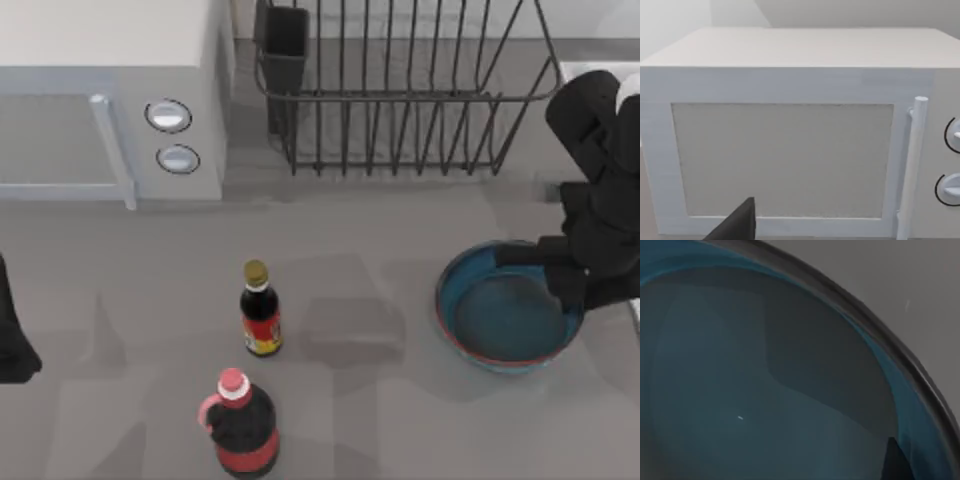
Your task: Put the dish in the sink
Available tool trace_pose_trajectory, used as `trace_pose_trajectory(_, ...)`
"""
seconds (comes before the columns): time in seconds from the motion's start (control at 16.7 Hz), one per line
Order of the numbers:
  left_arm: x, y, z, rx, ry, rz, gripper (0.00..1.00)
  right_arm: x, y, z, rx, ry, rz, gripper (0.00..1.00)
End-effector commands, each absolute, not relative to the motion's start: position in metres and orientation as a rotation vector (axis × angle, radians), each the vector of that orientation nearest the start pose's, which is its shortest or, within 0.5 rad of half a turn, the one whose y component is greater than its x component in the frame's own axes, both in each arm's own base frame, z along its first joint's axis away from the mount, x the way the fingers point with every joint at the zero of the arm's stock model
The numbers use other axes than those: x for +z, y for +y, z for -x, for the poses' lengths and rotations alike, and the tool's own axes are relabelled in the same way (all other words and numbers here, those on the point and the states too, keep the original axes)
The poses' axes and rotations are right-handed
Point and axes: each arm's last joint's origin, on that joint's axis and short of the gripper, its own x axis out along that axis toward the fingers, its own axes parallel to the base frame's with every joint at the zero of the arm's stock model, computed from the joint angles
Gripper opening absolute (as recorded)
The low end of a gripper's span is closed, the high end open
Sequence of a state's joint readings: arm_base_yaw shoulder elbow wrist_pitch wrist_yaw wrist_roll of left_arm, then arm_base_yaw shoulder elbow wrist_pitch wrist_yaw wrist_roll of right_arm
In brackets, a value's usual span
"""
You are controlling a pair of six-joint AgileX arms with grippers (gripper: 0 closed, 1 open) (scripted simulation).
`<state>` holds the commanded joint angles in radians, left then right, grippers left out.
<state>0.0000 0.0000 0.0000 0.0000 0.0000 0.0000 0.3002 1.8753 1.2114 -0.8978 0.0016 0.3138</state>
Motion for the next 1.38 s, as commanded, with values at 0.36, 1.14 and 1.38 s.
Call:
trace_pose_trajectory(0.36, 0.160, -0.001, -0.106, 0.000, 0.000, 0.000, 1.00, 0.232, 0.102, -0.321, -0.018, 1.603, -0.001, 0.00)
trace_pose_trajectory(1.14, 0.160, -0.001, -0.106, 0.000, 0.000, 0.000, 1.00, 0.268, 0.092, -0.319, 0.028, 1.530, -0.057, 0.00)
trace_pose_trajectory(1.38, 0.160, -0.001, -0.106, 0.000, 0.000, 0.000, 1.00, 0.239, 0.070, -0.332, 0.086, 1.418, -0.166, 0.00)
